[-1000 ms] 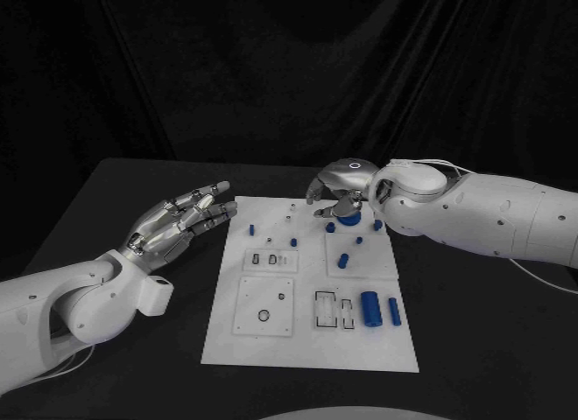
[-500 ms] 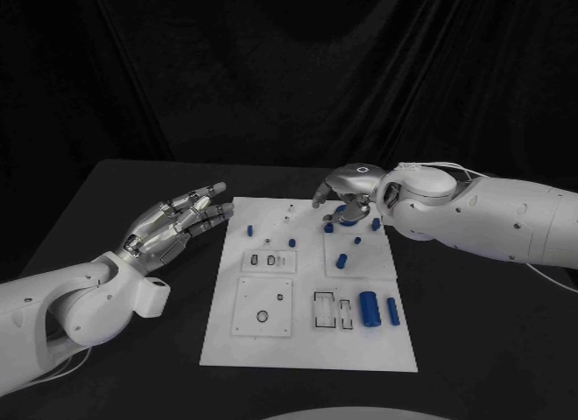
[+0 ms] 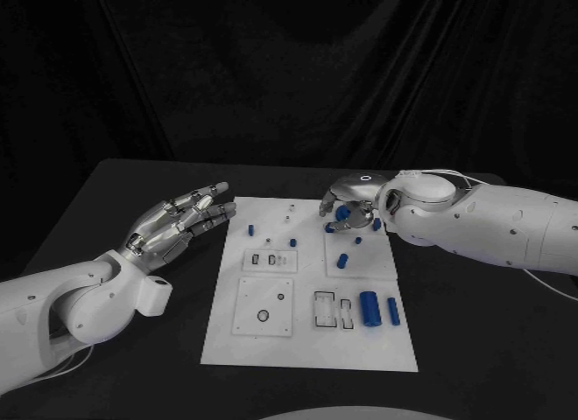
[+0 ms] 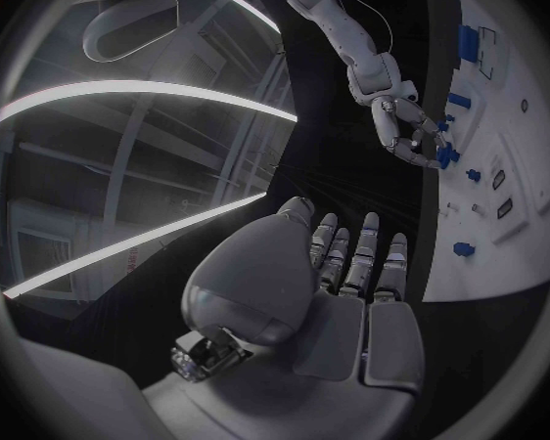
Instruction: Assemble the parts on the task board
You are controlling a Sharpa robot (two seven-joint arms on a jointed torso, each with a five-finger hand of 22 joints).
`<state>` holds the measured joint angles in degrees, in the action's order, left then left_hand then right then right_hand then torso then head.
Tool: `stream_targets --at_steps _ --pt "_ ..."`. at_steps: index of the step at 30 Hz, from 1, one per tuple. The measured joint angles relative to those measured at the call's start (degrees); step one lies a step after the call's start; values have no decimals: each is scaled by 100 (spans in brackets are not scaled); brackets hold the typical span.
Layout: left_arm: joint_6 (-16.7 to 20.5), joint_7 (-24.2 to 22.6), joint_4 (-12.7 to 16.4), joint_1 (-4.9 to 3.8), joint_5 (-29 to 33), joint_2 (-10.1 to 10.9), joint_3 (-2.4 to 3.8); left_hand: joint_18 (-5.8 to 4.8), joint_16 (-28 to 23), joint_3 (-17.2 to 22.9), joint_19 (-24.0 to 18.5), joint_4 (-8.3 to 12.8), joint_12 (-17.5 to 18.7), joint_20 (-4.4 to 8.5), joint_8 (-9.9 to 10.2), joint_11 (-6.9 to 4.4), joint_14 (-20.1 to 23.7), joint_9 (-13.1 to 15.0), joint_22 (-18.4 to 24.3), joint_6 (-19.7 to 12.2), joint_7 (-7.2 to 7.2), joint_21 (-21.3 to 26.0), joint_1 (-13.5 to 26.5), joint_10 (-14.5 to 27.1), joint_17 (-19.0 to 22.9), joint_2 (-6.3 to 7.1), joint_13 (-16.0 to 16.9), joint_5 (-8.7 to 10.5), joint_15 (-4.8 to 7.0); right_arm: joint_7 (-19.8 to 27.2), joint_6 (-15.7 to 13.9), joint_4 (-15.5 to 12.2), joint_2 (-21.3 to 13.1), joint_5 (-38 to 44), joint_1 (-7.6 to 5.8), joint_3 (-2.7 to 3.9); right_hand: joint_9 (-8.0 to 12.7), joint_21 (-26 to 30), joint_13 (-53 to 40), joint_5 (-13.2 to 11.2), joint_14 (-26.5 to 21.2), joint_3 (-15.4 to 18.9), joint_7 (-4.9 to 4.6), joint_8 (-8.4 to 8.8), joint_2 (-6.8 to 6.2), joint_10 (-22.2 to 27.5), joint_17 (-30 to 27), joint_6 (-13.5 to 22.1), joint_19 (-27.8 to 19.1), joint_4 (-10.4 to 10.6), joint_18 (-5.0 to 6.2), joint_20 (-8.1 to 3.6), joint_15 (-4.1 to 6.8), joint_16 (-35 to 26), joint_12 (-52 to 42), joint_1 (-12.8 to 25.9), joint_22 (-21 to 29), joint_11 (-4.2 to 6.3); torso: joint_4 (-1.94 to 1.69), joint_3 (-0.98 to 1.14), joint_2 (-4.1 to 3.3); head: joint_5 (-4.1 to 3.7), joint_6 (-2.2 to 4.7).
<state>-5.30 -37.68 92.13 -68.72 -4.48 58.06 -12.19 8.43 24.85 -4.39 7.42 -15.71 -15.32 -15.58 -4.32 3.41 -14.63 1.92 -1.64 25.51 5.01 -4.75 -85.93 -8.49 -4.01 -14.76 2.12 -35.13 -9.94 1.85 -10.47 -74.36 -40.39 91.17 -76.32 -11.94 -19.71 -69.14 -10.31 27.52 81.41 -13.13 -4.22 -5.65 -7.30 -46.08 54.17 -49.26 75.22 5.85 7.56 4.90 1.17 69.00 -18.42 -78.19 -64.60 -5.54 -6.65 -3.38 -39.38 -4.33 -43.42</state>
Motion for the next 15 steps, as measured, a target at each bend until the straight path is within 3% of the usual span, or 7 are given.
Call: stream_targets --at_steps 3,15 --pt "-10 3 -3 0 0 -3 0 0 0 0 0 0 0 0 0 0 0 0 0 0 0 0 -60 0 0 59 0 0 0 1 22 37 19 -1 16 1 2 0 0 0 0 0 -1 0 0 0 -1 -53 0 0 0 0 0 0 0 0 0 0 -3 -1 0 -7 -7" --pt "-43 22 -21 0 -1 -23 0 0 0 0 0 0 0 0 0 0 0 0 0 0 0 0 -59 1 0 59 0 0 0 2 116 137 56 -3 48 2 11 0 1 0 0 0 -36 0 0 -2 0 -138 0 0 0 0 0 0 -6 0 -1 -1 -23 3 -13 -29 -20"
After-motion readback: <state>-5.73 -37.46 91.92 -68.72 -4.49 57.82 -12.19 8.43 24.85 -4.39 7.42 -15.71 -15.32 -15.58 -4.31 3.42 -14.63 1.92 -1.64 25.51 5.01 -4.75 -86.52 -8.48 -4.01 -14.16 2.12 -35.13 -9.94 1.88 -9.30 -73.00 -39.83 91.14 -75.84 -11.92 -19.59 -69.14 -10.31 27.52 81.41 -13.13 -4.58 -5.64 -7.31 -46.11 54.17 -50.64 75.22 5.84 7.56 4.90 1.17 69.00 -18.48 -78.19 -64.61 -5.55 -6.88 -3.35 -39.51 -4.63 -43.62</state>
